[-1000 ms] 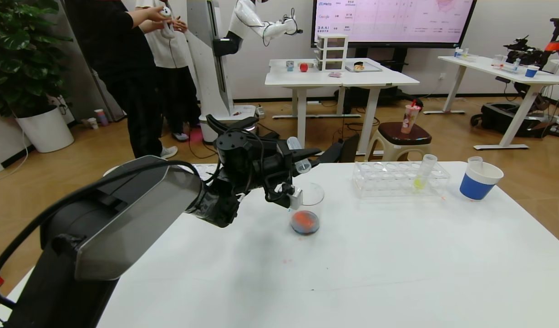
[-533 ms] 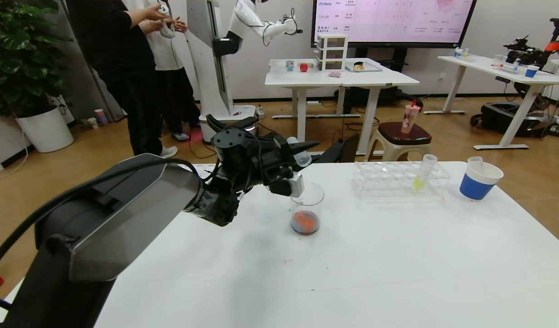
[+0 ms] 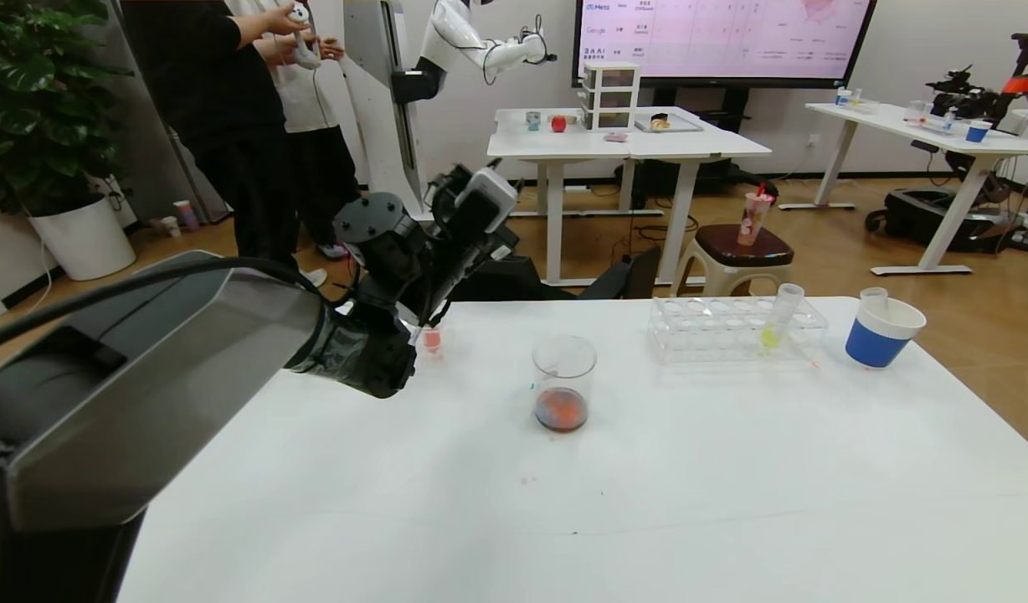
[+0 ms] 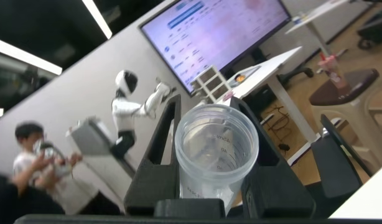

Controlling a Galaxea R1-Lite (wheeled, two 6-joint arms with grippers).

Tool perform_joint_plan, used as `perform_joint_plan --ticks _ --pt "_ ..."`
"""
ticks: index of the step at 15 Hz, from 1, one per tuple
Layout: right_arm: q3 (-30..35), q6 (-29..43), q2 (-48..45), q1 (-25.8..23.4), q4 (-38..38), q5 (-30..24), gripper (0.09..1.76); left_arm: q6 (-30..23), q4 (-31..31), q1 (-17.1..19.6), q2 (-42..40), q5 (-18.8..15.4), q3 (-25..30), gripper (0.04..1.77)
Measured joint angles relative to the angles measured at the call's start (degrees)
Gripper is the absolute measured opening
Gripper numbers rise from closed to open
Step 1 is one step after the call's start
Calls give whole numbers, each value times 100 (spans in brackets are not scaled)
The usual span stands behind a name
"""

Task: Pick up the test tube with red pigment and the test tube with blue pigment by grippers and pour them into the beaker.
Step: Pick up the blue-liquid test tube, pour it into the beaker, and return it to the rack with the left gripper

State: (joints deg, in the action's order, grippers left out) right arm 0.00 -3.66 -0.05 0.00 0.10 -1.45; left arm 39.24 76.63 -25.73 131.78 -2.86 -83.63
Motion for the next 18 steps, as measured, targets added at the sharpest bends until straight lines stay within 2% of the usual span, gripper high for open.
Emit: perform_joint_plan --ticks 5,7,9,11,13,16,18 --pt "0 2 0 0 0 0 174 -2119 -201 138 -566 1929 717 53" --pt "0 0 0 0 0 -2 174 -3010 -761 230 -839 2403 1036 53" --pt "0 0 0 0 0 -2 174 -3872 -1732 350 -1207 2681 1290 53" --pt "0 2 0 0 0 -2 174 -4359 -2402 777 -1569 2742 1406 53" --pt "0 2 0 0 0 -2 174 -4486 -2694 1336 -1860 2554 1541 53" --pt "0 0 0 -2 0 -2 174 -4401 -2622 2285 -2254 1699 2194 53" --pt "0 2 0 0 0 -2 174 -4398 -2341 2956 -2402 1245 2516 53"
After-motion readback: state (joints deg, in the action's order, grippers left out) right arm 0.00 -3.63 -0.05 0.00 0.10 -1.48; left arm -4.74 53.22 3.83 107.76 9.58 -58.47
